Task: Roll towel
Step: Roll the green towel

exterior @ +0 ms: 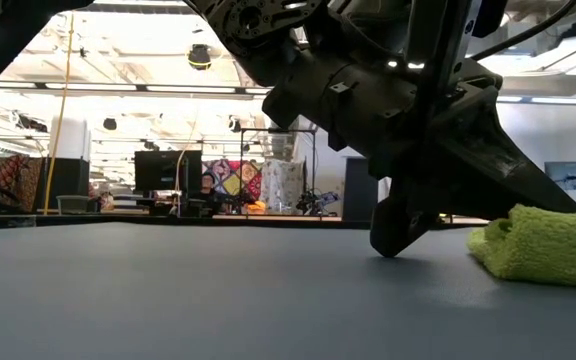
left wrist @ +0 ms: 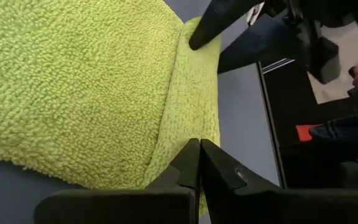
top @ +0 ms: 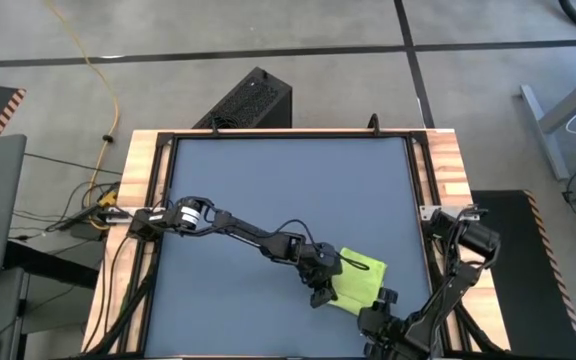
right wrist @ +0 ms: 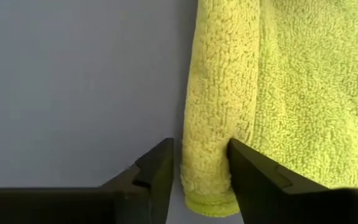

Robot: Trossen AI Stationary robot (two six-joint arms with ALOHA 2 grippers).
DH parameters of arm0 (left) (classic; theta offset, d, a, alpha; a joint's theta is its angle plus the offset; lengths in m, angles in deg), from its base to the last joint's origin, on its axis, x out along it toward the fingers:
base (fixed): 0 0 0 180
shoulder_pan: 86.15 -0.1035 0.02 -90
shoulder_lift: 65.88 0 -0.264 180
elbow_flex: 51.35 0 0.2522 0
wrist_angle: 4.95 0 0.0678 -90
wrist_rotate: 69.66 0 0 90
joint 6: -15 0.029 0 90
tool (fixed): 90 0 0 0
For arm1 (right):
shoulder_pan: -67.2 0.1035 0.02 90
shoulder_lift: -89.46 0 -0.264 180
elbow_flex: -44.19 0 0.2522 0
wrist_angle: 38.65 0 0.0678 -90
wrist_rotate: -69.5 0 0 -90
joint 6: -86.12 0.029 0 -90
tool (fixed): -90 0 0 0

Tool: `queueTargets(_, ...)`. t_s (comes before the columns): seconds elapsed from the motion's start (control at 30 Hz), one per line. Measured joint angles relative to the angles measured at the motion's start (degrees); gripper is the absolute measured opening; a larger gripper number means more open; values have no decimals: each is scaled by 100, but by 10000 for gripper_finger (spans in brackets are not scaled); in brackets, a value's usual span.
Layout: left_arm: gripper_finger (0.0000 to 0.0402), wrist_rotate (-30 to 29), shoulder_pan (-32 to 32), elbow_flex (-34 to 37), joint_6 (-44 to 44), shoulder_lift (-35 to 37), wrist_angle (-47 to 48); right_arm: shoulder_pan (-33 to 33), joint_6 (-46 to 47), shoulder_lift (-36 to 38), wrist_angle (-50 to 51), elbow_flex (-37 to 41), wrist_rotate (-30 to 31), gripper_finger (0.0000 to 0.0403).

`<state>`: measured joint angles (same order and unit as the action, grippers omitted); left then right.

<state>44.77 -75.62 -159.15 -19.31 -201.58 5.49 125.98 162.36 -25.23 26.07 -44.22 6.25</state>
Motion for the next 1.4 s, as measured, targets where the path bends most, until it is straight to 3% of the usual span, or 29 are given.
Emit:
queueTargets(0.37, 0, 118, -16, 3, 46, 0, -49, -1, -183, -18, -187, 8, -22, 27)
queueTargets(0.73, 0, 819, -76, 26, 138, 64, -841, -14, -323, 95, -1855, 145, -407, 26)
queueTargets(0.93, 0, 1236, 287, 22, 1059, 181, -1324, 9, 207, 99, -2162, 291, -485, 26)
queueTargets(1.07, 0, 979, 551, 15, 1973, 197, -1002, -1, 286, 99, -2484, 351, -635, 26)
queueTargets(1.23, 0, -294, 842, 17, 2949, 209, -446, -44, 303, 99, -2587, 369, -737, 27)
queueTargets(1.4, 2, -715, 1014, 8, 3853, 403, -550, -44, 330, 95, -2614, 369, -748, 27)
